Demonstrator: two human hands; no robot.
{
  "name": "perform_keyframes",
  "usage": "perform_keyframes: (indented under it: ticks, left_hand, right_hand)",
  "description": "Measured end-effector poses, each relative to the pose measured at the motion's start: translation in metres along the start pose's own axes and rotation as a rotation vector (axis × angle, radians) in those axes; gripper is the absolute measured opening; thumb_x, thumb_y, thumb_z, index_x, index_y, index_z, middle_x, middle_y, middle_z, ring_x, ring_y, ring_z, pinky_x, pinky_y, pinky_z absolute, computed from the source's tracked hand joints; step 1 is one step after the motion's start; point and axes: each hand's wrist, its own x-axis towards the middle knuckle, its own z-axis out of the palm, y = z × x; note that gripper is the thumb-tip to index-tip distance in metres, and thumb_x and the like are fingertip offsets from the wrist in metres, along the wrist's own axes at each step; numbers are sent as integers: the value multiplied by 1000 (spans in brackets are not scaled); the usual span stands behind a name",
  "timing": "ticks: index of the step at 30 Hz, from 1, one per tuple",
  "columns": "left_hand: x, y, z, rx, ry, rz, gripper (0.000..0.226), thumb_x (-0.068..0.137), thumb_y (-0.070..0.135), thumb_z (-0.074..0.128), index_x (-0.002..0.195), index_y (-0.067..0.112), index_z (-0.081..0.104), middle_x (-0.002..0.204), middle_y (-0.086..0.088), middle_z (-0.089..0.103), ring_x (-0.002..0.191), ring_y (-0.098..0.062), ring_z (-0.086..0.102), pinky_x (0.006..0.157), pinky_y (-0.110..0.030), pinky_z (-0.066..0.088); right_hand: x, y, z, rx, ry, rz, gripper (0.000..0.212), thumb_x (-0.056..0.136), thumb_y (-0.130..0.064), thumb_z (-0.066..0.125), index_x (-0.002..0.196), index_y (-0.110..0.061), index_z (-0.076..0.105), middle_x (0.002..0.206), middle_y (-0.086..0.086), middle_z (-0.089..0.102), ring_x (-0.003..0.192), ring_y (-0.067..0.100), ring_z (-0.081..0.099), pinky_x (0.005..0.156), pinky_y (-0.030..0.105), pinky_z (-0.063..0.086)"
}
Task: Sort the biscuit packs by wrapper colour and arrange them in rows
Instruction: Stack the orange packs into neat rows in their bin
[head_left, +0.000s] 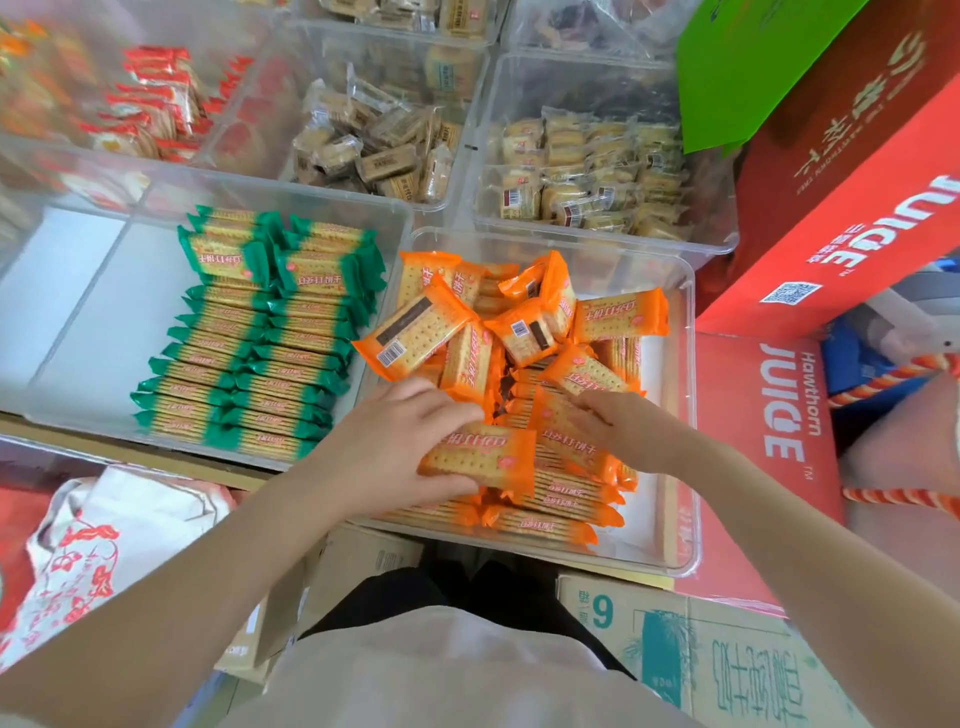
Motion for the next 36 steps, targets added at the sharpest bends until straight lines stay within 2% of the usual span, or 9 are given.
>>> perform_keyframes:
  ticks: [5, 8, 12, 15, 19, 23, 27, 33, 36]
  left_hand:
    - [27, 23, -1, -227, -270, -173, 65, 81, 70, 40, 134, 33, 39, 130, 13, 45, 114, -7, 43, 92, -25, 39]
    - [47, 34, 7, -275, -361, -165, 50, 88, 58, 41, 130, 31, 44, 125, 11, 53, 102, -8, 53, 82, -28, 47]
    - [72, 48, 27, -153, -500, -33, 51, 92, 57, 38, 130, 25, 48, 125, 5, 55, 108, -16, 54, 84, -34, 49]
    - [79, 54, 37, -23, -595, 20, 55, 95, 54, 33, 136, 20, 45, 135, -2, 49, 121, -22, 47, 92, -40, 45]
    - [68, 47, 34, 178, -346, 13, 47, 95, 50, 36, 114, 17, 62, 110, 1, 61, 100, -19, 58, 73, -31, 49]
    - [52, 32, 30, 43, -118, 40, 27, 88, 33, 61, 105, 12, 62, 100, -3, 59, 88, -23, 61, 60, -31, 47]
    - [51, 32, 35, -41, -222, -10, 57, 93, 41, 48, 143, 19, 30, 143, 3, 35, 125, -15, 42, 95, -30, 42]
    - [64, 37, 50, 72, -285, 79, 49, 98, 41, 34, 143, 22, 31, 144, 4, 41, 128, -17, 41, 103, -34, 28]
    - [69, 34, 52, 179, -281, 109, 46, 99, 36, 34, 141, 18, 35, 135, -2, 49, 121, -22, 45, 100, -35, 33]
  right_hand:
    - [-6, 8, -2, 493, 313, 211, 13, 97, -17, 43, 104, -21, 53, 65, 1, 47, 51, 15, 46, 48, 24, 36]
    - [-14, 6, -12, 798, 362, 283, 15, 95, -10, 47, 99, -15, 61, 69, 5, 55, 39, 11, 55, 44, 22, 46]
    - [-15, 7, -22, 973, 354, 338, 11, 92, -10, 55, 94, -8, 66, 85, 14, 62, 52, 18, 60, 44, 23, 53]
    - [-10, 7, -11, 783, 230, 320, 12, 94, -11, 52, 93, -13, 64, 86, 7, 60, 58, 14, 57, 47, 22, 47]
    - [-1, 5, 5, 442, 219, 255, 22, 91, -7, 45, 85, -21, 61, 87, 4, 59, 69, 19, 53, 60, 30, 46]
    - [10, 2, 14, 239, 87, 189, 26, 91, -4, 43, 92, -20, 64, 98, 1, 60, 86, 18, 55, 66, 26, 44]
    - [20, -1, 18, 159, 6, 84, 26, 94, -9, 45, 96, -22, 67, 106, 1, 63, 99, 19, 57, 77, 23, 40]
    - [25, -2, 22, -92, 416, 23, 26, 93, -12, 49, 116, -11, 61, 120, 8, 51, 111, 26, 49, 83, 38, 48]
    - [29, 8, 20, -215, 405, 115, 39, 93, -13, 48, 131, -13, 44, 136, 8, 39, 126, 28, 36, 99, 38, 37]
